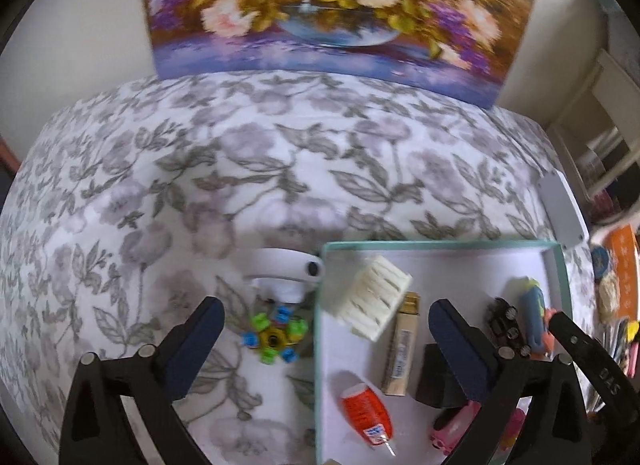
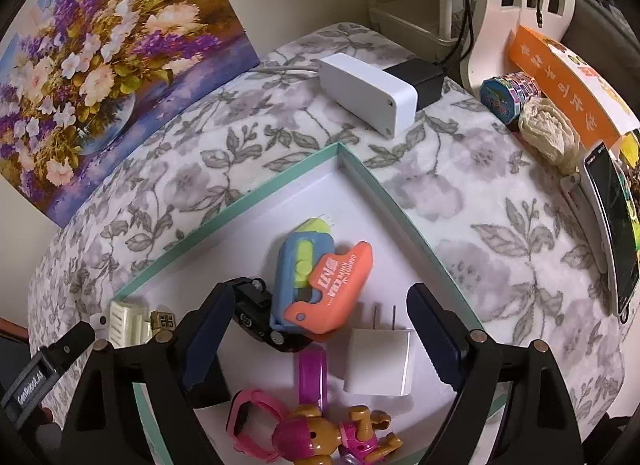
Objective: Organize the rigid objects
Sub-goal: 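Open both tools to drop the toy and clip in the tray, then move the left tool to the colorful block toy beside the tray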
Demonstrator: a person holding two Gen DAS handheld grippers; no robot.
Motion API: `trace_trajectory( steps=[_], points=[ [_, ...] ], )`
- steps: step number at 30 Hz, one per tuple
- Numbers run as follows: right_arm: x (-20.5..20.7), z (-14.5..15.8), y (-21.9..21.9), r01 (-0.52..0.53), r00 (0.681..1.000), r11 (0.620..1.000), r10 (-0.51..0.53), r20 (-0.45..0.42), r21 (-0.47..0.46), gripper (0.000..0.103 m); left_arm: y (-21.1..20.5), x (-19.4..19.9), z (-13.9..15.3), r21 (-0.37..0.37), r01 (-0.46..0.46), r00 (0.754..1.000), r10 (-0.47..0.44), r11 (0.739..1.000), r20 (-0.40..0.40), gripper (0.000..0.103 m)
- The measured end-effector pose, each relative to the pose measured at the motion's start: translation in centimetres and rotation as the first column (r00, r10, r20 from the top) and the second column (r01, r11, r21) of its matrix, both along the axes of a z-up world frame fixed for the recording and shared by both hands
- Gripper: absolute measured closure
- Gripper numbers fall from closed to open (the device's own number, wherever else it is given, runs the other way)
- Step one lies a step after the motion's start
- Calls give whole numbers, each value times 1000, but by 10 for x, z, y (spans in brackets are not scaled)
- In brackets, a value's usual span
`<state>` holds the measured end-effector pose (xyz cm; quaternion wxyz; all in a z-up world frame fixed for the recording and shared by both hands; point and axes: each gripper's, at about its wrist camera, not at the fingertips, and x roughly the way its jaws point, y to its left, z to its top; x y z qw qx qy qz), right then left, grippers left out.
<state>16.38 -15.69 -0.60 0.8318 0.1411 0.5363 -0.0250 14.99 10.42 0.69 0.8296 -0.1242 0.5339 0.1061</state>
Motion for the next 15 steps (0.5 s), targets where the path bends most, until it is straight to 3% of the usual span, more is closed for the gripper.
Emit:
trace_trajectory(
  steps=[15],
  points=[
    [-12,44,45,-94,991,996,94,95,-3,15,65,-26,27,-53,-150,987,152,987,44,0]
  ],
)
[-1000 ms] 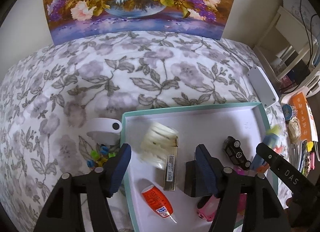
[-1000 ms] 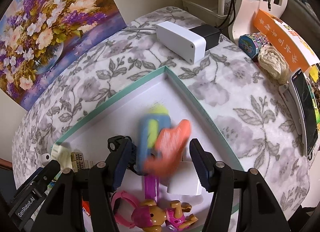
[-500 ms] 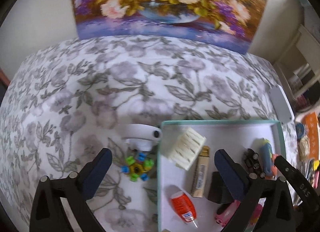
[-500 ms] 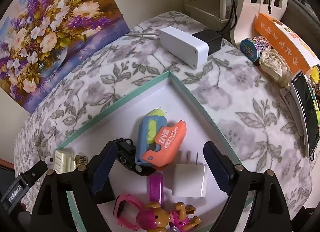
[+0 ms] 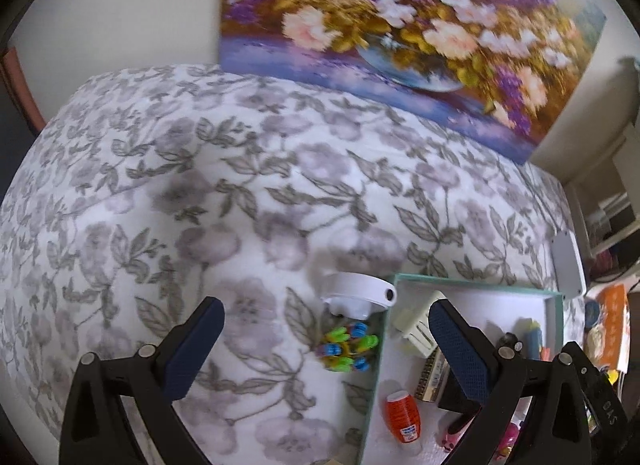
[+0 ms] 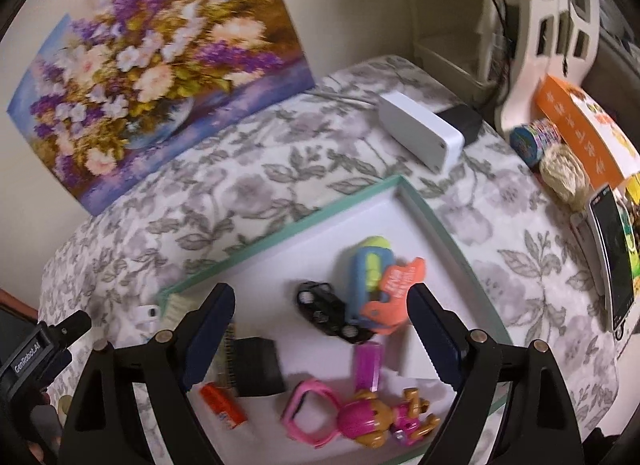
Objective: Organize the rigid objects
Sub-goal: 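Move the left tool to the colorful block toy beside the tray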
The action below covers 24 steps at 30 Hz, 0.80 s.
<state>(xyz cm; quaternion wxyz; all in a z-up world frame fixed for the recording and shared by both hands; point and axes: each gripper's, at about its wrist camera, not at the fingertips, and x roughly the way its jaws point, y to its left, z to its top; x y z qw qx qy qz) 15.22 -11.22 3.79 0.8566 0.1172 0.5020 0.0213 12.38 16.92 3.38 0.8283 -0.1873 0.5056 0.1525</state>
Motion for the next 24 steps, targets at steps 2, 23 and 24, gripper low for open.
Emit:
trace_trajectory(
  steps=[2,23,24],
  points=[
    [-3,6,10,-22,1000,1000,22,15,-6,15,9,-5,5,2,-18,1000,18,1000,10,0],
    [-24,-4,132,-245,969,969,245,-24,16,15,94,-60,27,22,-182,983,181,983,27,0],
    [-24,-7,136,-254,967,967,254,-32,19,15,98,-62,26,22,-189,982,189,982,25,0]
  ],
)
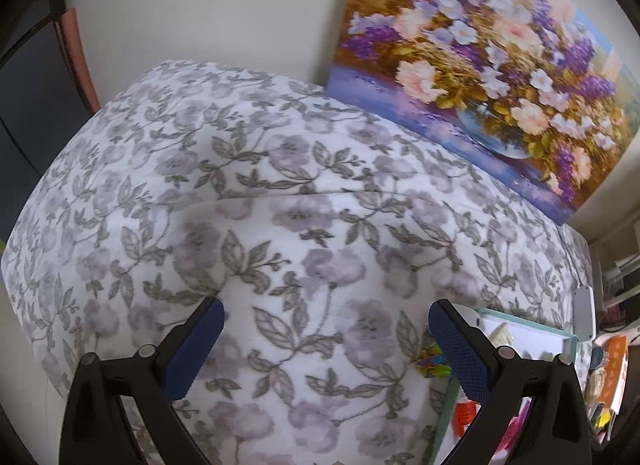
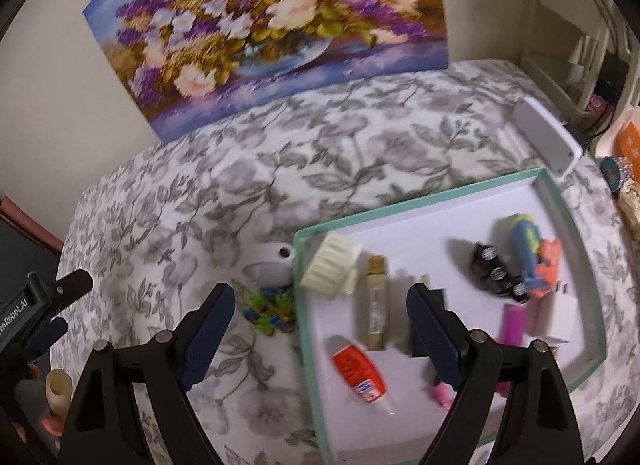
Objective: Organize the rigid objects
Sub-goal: 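Move the left tool to the colorful block toy beside the tray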
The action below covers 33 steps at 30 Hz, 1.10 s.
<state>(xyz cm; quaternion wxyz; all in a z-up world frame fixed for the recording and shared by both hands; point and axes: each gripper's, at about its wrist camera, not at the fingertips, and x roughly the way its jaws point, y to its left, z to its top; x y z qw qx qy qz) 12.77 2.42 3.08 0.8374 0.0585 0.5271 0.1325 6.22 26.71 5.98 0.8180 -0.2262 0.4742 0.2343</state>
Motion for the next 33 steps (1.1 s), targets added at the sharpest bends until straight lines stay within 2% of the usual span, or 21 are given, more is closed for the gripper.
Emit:
trace_trajectory(
  steps=[4,8,13,17,21,33],
  points=[
    [0,-15,15,-35,999,999,34,-32,-22,15,11,-2,-12,-3,-22,999,22,1000,-28,0],
    [2,-27,14,-23,998,999,21,-59,-45,15,15,4,-33,-44,-19,997,15,999,-69,0],
    [5,-34,8,-6,997,998,0,-74,-70,15,2,16,-60,-104,0,993,-12,995,-120,0],
    [7,-36,4,0,997,997,-5,-78,-73,15,-14,27,-75,-120,31,989,-48,992,-142,0],
    [11,-33,-6,26,997,996,-32,-65,-88,15,-27,33,-81,-121,67,984,-86,990,-156,0],
    [18,-32,-33,93,993,992,-98,-68,-82,15,-58,45,-81,-145,155,976,-174,977,-129,0]
  ],
)
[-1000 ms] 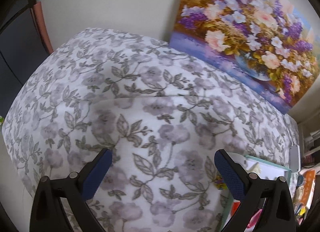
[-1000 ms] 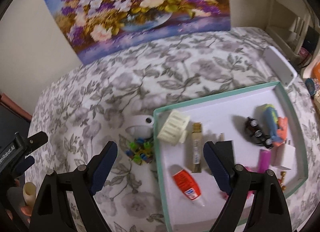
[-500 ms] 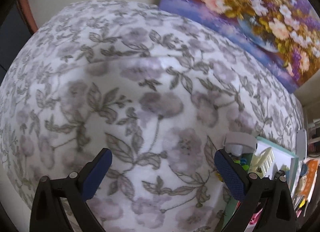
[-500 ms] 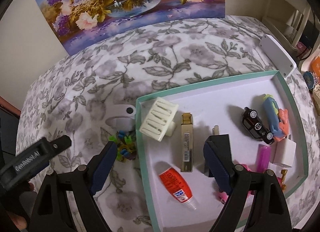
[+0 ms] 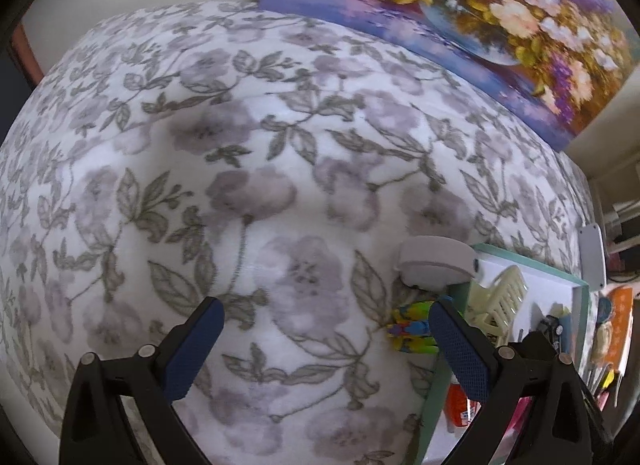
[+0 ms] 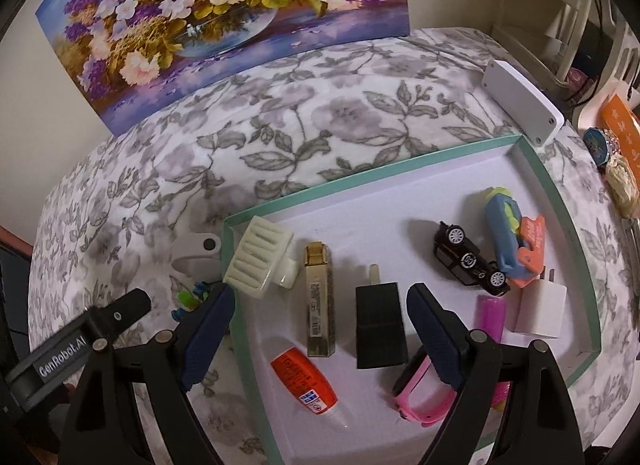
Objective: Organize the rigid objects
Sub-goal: 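Move the left tool to the colorful block toy beside the tray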
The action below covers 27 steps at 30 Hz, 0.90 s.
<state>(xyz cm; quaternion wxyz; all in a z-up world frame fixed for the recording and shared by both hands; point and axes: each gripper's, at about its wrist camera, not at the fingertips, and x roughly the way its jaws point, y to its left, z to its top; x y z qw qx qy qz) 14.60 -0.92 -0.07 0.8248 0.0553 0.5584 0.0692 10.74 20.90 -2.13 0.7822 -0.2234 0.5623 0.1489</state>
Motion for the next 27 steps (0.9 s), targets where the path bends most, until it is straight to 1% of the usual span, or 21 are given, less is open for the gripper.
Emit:
trace_trajectory(
  steps=[4,11,15,17,25,26,27],
  points=[
    [2,0,-8,29,1000,1000,-29,-5,3,15,-11,4,-3,6,28,1000,-28,1000,0,0],
    [3,-2,-13,43,999,999,-42,-13,8,15,-26,9,-9,9,62,998,-62,998,-3,1],
    [3,-1,-15,50,999,999,-50,-13,4,15,-35,13,-8,20,93,996,-93,995,-5,7],
    [3,-1,-16,55,998,998,-55,-15,6,15,-39,15,-9,29,104,995,-104,994,-9,7],
    [4,-3,-20,66,997,998,-66,-28,7,15,-42,18,-13,34,122,992,-122,992,-17,8],
    [4,-3,-20,66,997,998,-65,-28,6,15,-43,18,-14,36,123,992,-123,992,-20,9],
    [4,-4,-20,66,997,998,-65,-29,5,15,-43,19,-15,37,126,992,-125,991,-23,14]
  ],
)
